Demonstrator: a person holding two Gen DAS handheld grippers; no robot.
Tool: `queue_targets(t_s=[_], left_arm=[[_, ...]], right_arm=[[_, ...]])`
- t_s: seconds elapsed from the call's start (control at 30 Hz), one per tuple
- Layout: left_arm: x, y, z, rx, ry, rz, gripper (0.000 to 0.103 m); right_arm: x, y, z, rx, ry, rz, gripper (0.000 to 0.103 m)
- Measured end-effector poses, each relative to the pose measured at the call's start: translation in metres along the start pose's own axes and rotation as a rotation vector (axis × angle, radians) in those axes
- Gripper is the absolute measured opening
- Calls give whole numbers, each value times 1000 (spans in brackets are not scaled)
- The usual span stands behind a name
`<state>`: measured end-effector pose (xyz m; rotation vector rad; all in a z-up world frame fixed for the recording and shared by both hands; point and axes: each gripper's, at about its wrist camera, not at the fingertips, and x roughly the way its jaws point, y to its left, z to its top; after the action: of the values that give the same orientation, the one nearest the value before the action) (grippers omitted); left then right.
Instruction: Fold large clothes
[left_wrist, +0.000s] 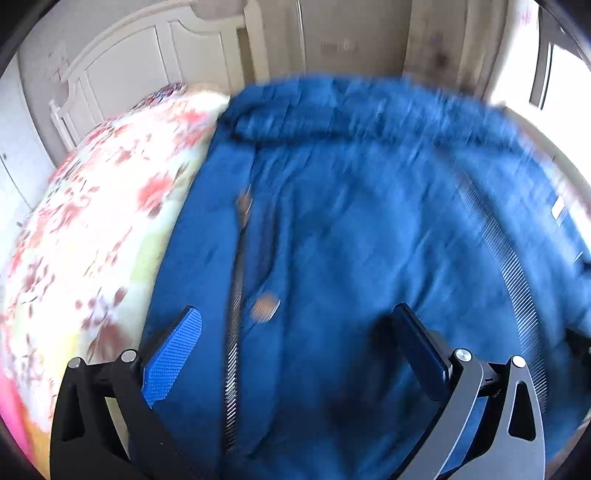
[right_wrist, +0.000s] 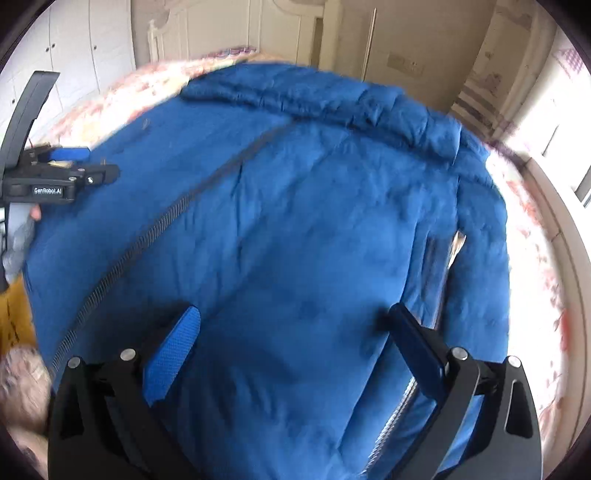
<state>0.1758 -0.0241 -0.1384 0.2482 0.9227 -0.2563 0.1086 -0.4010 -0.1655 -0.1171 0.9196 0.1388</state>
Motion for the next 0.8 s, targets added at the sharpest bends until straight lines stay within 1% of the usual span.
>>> queue_targets(t_s=[0.03, 0.07, 0.13, 0.17, 0.2, 0.23, 0.27, 0.3, 0.37, 0.4, 0.43, 0.47, 0.5, 0.53, 0.57, 0.6, 0.7, 0.73, 0.8], left_arm=[[-1, 7, -3, -33, -12, -43, 99], [-2, 12, -2, -55, -6, -51, 99], [-2, 10, -1, -43, 2, -25, 99], [-6, 8, -1, -35, -1, 6, 99], [-10, 5, -2, -34, -6, 25, 98], [-18, 3, -3, -36, -21, 20, 98], [-29, -1, -8, -38, -39, -2, 98], [-43, -8, -13, -36, -71, -41, 98], [-60, -23, -21, 1, -107, -77, 98], [-65, -36, -26, 47, -116, -80, 98], [-63, -46, -31, 85, -109, -69, 98], [-56, -58, -38, 129, -78, -46, 99], [-50, -62, -43, 144, -62, -29, 99], [-44, -62, -49, 134, -69, -27, 99], [-43, -57, -52, 106, -89, -52, 99], [-43, -55, -53, 100, -87, -66, 99], [-52, -49, -54, 99, -71, -70, 99], [-59, -46, -56, 89, -80, -67, 99], [-72, -40, -65, 86, -113, -49, 99]], right_arm=[[-1, 0, -4, 6, -21, 13, 101], [-2, 0, -4, 9, -16, 17, 100], [-3, 2, -2, 4, -2, -7, 100], [-5, 5, 0, 2, 3, -28, 100], [-11, 9, 0, 1, 1, -57, 100], [-19, 13, 0, -7, -22, -65, 100], [-26, 17, 0, -19, -49, -52, 100], [-35, 22, -1, -32, -80, -24, 100], [-43, 32, -4, -51, -105, 10, 100], [-45, 39, -8, -70, -105, 21, 100], [-38, 49, -12, -111, -81, 26, 100], [-29, 54, -17, -135, -51, 17, 100], [-20, 55, -20, -141, -28, 5, 100], [-16, 49, -25, -89, -58, 41, 101], [-14, 45, -26, -57, -55, 67, 101], [-14, 42, -28, -47, -57, 77, 101], [-24, 46, -29, -74, -41, 58, 100], [-29, 46, -31, -74, -47, 53, 100], [-47, 42, -38, -68, -88, 31, 100]])
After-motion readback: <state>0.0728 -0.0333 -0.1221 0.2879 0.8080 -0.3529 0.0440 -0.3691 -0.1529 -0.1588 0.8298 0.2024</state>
